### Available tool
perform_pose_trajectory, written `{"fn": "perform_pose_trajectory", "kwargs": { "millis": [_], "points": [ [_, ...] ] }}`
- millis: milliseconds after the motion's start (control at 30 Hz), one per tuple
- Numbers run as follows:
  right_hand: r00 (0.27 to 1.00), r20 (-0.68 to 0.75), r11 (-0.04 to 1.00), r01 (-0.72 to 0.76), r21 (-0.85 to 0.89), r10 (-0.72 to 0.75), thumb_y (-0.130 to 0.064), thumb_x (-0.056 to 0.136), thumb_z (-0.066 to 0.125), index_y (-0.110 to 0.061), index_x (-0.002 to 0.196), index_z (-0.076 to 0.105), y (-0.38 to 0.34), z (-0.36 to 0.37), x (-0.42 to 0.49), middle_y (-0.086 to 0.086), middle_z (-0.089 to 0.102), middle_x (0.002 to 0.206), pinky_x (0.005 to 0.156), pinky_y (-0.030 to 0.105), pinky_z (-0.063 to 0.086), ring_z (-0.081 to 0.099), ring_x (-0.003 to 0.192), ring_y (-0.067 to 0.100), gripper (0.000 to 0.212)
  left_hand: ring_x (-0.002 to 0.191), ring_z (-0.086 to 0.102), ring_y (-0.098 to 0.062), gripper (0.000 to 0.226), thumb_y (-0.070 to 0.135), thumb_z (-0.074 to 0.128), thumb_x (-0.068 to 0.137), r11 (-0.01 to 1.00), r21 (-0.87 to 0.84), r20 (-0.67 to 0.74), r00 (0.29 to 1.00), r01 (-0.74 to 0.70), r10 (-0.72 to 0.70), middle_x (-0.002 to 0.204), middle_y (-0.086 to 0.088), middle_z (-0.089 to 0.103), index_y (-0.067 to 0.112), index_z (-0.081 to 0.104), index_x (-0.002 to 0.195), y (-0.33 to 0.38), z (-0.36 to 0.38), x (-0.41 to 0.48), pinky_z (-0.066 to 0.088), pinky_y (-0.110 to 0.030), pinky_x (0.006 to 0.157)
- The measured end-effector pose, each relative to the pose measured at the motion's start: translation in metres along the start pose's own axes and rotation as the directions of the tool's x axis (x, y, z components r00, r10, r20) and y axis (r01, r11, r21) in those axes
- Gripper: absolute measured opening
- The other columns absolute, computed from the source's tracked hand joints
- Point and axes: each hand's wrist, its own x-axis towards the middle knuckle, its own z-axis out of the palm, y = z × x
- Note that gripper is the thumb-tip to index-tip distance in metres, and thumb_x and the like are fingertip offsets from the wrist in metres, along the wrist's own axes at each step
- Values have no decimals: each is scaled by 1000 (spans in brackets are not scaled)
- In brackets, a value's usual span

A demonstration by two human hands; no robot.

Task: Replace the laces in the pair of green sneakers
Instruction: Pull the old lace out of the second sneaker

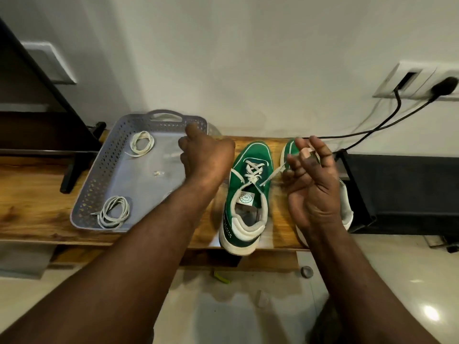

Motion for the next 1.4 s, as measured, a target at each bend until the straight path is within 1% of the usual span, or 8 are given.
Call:
{"fn": "perform_pose_trajectory", "kwargs": {
  "millis": [67, 133, 167, 233, 500, 900, 1067, 1400],
  "points": [
    [996, 38, 891, 85, -447, -76, -16, 89, 76, -22, 137, 56, -3, 1, -2, -6, 68, 133, 78, 27, 56, 71, 98, 12, 52, 122, 53, -28, 63, 27, 73, 83, 961, 174, 31, 976, -216, 214, 140, -5, 48, 28, 47, 140, 0, 2, -4, 53, -46, 98],
    [987, 113, 361, 149, -920, -118, -29, 92, 79, -29, 143, 53, 1, -2, -6, -14, 68, 125, 78, 22, 57, 71, 89, 0, 57, 109, 61, -22, 45, 24, 75, 82, 867, 299, 258, 909, -399, 328, 125, 2, 63, 36, 59, 122, -5, 6, -8, 56, -40, 89],
    [979, 169, 91, 179, -980, -112, -36, 92, 79, -29, 147, 49, 5, -5, -10, -11, 70, 123, 78, 25, 56, 71, 89, 3, 63, 102, 64, -19, 40, 22, 76, 82, 828, 346, 387, 871, -443, 304, 118, 4, 68, 39, 63, 116, -8, 8, -10, 57, -37, 86],
    [977, 205, -139, 195, -971, -66, -45, 91, 75, -27, 152, 42, 12, -8, -18, 3, 72, 125, 83, 34, 54, 71, 105, 25, 72, 101, 66, -19, 39, 20, 78, 82, 749, 431, 552, 804, -503, 222, 117, 4, 72, 37, 69, 116, -13, 13, -16, 57, -35, 87],
    [973, 227, -206, 215, -955, -37, -47, 87, 77, -28, 143, 48, 27, -3, -28, -2, 72, 113, 77, 36, 57, 69, 97, 23, 66, 106, 66, -20, 39, 27, 77, 86, 570, 519, 585, 751, -638, 307, 119, 5, 72, 38, 69, 124, -20, 17, -13, 58, -38, 91],
    [989, 58, 66, 68, -996, -134, -21, 93, 74, -28, 133, 47, 26, -10, -22, -6, 75, 88, 73, 30, 51, 72, 81, 19, 49, 95, 62, -24, 38, 23, 66, 85, 486, 554, 591, 730, -676, 342, 113, 0, 70, 38, 69, 120, -16, 16, -26, 45, -33, 68],
    [985, 50, 58, 60, -996, -168, -13, 93, 70, -26, 129, 44, 32, -17, -20, -2, 72, 79, 64, 28, 43, 67, 69, 18, 46, 106, 60, -27, 38, 15, 60, 89, 522, 486, 679, 679, -701, 279, 120, -1, 61, 39, 65, 118, -16, 18, -22, 55, -39, 82],
    [991, 101, 23, 104, -994, -92, -19, 97, 69, -28, 132, 48, 33, -19, -21, 1, 74, 86, 59, 26, 40, 67, 72, 18, 42, 98, 48, -20, 23, 17, 61, 86, 618, 437, 704, 676, -654, 217, 91, 4, 54, 29, 50, 71, -15, 19, -15, 33, -46, 111]
  ]
}}
